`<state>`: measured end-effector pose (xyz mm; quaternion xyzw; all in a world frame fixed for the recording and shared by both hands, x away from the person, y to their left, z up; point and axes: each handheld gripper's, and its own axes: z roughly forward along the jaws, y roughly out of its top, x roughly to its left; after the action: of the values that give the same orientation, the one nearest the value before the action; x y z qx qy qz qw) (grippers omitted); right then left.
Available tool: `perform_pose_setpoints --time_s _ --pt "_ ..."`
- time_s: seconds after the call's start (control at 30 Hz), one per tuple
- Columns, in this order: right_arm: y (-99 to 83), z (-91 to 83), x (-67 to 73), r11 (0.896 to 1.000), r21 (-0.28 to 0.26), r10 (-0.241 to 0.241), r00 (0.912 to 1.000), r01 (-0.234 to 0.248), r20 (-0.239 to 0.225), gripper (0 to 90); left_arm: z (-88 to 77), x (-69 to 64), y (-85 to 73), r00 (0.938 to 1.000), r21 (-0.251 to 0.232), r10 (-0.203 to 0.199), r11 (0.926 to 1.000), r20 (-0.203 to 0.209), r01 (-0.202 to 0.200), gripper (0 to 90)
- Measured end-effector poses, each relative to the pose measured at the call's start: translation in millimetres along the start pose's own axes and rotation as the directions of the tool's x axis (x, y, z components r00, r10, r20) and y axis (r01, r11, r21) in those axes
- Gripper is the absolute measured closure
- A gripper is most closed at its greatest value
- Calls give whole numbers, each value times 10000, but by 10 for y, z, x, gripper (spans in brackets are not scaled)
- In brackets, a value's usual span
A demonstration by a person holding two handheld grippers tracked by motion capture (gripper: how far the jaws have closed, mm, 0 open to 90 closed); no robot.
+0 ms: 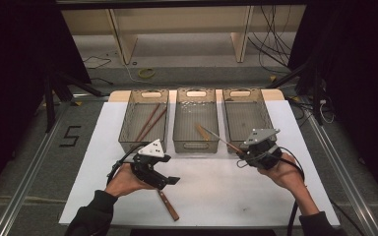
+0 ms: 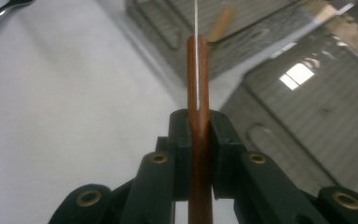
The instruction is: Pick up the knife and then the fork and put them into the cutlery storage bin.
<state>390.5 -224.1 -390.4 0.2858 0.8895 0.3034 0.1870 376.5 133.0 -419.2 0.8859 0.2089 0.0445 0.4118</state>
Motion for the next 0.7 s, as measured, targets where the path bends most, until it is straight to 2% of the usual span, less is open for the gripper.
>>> perform_pose_setpoints --time_s 0.2,0.37,0.5,0.7 --pt "37 -14 -235 9981 -29 618 9972 -617 419 817 5 16 -53 9999 30 -81 10000 -77 82 168" --pt "91 8 -440 9931 -11 1167 9898 -1170 817 817 -5 31 -95 9998 62 -115 9999 -130 116 168" --pt "131 23 -579 9902 70 1377 9844 -1393 1098 818 -1 44 -132 9996 50 -219 9997 -169 220 169" --pt "156 107 -783 9782 268 1996 9675 -2061 1552 818 -8 58 -166 9994 51 -271 9996 -227 273 169"
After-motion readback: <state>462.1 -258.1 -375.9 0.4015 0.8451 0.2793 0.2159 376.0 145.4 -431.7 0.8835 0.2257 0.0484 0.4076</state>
